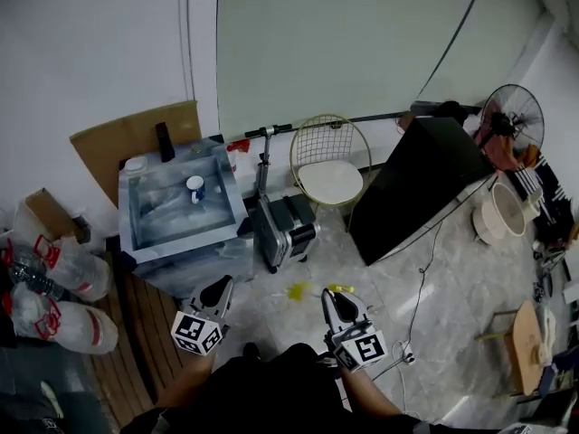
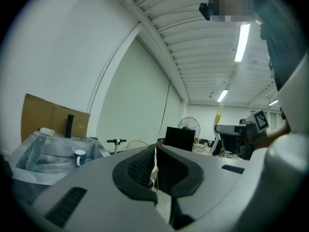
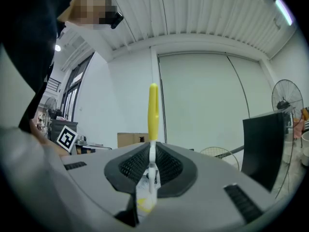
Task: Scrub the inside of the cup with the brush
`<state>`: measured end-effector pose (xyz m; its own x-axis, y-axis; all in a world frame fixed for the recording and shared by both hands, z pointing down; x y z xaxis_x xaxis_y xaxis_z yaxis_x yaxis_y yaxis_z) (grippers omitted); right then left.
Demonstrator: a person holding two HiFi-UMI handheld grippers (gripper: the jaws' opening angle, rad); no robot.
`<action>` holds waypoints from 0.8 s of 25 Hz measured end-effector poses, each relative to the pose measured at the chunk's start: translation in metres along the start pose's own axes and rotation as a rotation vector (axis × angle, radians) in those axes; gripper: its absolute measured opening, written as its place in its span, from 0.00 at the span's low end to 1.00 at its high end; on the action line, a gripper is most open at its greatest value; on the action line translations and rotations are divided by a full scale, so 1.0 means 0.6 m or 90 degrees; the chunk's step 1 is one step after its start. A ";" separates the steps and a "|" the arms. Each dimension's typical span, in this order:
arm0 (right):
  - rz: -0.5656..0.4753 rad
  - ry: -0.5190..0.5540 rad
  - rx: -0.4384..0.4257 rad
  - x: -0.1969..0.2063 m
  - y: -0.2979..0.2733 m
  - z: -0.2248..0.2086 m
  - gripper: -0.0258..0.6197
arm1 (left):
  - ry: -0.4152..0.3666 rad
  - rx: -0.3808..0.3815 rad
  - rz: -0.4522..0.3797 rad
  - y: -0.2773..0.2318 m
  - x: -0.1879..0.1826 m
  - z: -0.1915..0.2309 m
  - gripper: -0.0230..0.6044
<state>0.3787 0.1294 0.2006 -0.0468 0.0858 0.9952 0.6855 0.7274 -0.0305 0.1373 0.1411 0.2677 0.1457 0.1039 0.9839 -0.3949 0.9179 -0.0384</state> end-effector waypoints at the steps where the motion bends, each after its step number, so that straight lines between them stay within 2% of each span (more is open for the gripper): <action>1: 0.004 0.000 -0.002 -0.003 -0.016 -0.015 0.11 | 0.003 -0.002 0.001 -0.021 0.000 0.003 0.08; 4: 0.014 -0.014 -0.024 0.000 -0.057 -0.057 0.11 | 0.016 -0.023 0.013 -0.061 0.005 0.011 0.08; 10: 0.015 -0.046 -0.130 0.022 -0.172 -0.153 0.11 | 0.026 -0.105 0.025 -0.145 0.009 0.045 0.08; 14: 0.019 -0.026 -0.223 0.001 -0.261 -0.216 0.11 | 0.034 -0.157 0.020 -0.232 0.000 0.045 0.08; 20: 0.040 -0.014 -0.307 -0.018 -0.357 -0.309 0.11 | 0.027 -0.250 0.016 -0.307 -0.028 0.047 0.08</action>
<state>0.3670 -0.1535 0.2134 -0.0061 0.1369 0.9906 0.9456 0.3230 -0.0388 0.1820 -0.0405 0.2634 0.1807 0.1365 0.9740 -0.0231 0.9906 -0.1346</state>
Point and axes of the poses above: the fingertips, and each gripper's own axes: y backward along the fingers, z to its left, x out of its underside, the point moved 1 cm from there along y, backward along the fingers, and after that the axes turned 3 degrees about -y, right-handed, at the moved point
